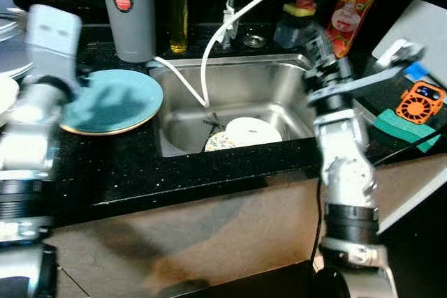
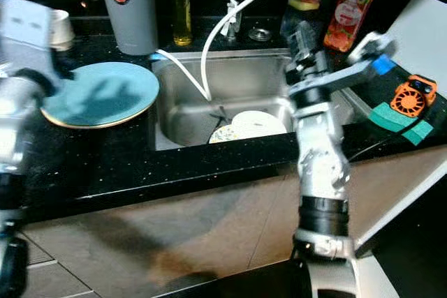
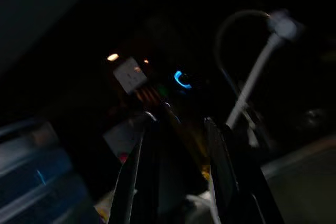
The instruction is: Kitchen organization
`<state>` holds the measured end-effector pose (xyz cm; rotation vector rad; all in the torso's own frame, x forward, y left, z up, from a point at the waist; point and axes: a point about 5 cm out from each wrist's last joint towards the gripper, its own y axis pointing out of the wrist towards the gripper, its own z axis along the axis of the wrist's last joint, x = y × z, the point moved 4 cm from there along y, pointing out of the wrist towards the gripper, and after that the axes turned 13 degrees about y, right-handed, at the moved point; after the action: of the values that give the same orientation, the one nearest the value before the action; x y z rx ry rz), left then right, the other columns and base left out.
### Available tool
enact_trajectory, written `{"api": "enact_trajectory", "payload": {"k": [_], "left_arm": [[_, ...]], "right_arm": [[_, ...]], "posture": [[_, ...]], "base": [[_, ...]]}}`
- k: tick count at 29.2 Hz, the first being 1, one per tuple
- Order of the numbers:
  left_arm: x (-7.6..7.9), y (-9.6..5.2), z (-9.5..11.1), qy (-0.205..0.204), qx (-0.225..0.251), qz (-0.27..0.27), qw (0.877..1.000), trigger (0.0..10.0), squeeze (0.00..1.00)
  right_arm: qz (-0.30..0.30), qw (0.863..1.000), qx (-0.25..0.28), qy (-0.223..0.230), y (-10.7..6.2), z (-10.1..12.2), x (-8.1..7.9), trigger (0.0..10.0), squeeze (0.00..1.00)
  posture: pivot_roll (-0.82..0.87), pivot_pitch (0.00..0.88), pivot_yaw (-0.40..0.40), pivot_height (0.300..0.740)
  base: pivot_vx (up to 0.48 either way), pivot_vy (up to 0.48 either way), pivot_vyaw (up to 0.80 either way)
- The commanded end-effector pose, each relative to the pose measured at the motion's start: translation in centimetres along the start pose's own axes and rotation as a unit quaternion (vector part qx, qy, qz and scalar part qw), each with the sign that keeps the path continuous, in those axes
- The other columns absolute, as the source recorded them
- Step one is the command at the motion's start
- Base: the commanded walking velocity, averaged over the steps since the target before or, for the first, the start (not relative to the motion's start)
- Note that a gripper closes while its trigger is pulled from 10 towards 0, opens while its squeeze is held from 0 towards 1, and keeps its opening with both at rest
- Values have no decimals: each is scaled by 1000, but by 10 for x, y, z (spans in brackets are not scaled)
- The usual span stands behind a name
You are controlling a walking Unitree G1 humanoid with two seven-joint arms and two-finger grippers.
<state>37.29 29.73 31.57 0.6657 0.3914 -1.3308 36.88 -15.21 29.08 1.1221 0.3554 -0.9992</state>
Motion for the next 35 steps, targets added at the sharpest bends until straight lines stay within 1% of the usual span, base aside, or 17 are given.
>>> {"api": "enact_trajectory", "payload": {"k": [1,2,3,4,5,6,7,8,9,12,17,19,21,25,28,34,35], "left_arm": [[-24,-8,-8,31,-15,-25,999,10000,0],[-34,-15,-20,62,-42,-47,996,10000,0],[-34,-15,-20,62,-42,-47,996,10000,0],[-38,-26,-33,134,-66,-88,985,10000,0],[-42,-38,-45,228,-84,-130,961,10000,0],[-43,-50,-55,292,-101,-173,935,10000,0],[-43,-50,-55,292,-101,-173,935,10000,0],[-49,-60,-62,318,-119,-202,919,10000,0],[-53,-67,-63,319,-127,-217,914,10000,0],[-55,-73,-60,308,-128,-235,913,10000,0],[-61,-74,-64,306,-139,-232,913,10000,0],[-65,-68,-76,289,-159,-217,919,10000,0],[-60,-63,-84,265,-171,-219,923,10000,0],[-58,-63,-89,260,-179,-231,921,10000,0],[-54,-66,-94,231,-191,-248,921,10000,0],[-45,-62,-81,188,-152,-260,935,10000,0],[-45,-62,-81,188,-152,-260,935,10000,0]], "right_arm": [[1,1000,2,-3,-2,4,1,10000,0],[0,1000,-1,-1,-4,3,2,10000,0],[0,1000,-1,-1,-4,3,2,10000,0],[-1,1000,-5,0,-4,1,4,10000,0],[-1,1000,-9,0,-4,0,4,10000,0],[1,1000,-12,2,-4,-1,4,10000,0],[1,1000,-12,2,-4,-1,4,10000,0],[3,1000,-14,5,-4,-3,3,10000,0],[5,1000,-18,8,-4,-5,2,10000,0],[9,1000,-24,11,-5,-8,2,10000,0],[14,999,-30,13,-4,-12,0,10000,0],[18,999,-32,14,-4,-13,-1,10000,0],[16,999,-30,12,-4,-11,0,10000,0],[14,999,-29,12,-4,-10,1,10000,0],[12,1000,-27,9,-6,-8,2,10000,0],[10,1000,-26,6,-6,-7,4,10000,0],[10,1000,-26,6,-6,-7,4,10000,0]], "posture": [[195,24,-41,740],[195,24,-41,740],[195,24,-41,740],[198,25,-38,740],[202,25,-38,740],[202,25,-38,740],[202,25,-38,740],[215,20,-38,740],[226,17,-36,740],[232,14,-36,740],[228,9,-42,740],[228,7,-44,740],[221,7,-44,740],[221,7,-44,740],[207,6,-36,740],[202,9,-43,740],[202,9,-43,740]], "base": [[0,0,0],[0,0,0],[0,0,0],[0,0,0],[0,0,0],[0,0,0],[0,0,0],[0,0,0],[0,0,0],[0,0,0],[0,0,0],[0,0,0],[0,0,0],[0,0,0],[0,0,0],[0,0,0],[0,0,0]]}}
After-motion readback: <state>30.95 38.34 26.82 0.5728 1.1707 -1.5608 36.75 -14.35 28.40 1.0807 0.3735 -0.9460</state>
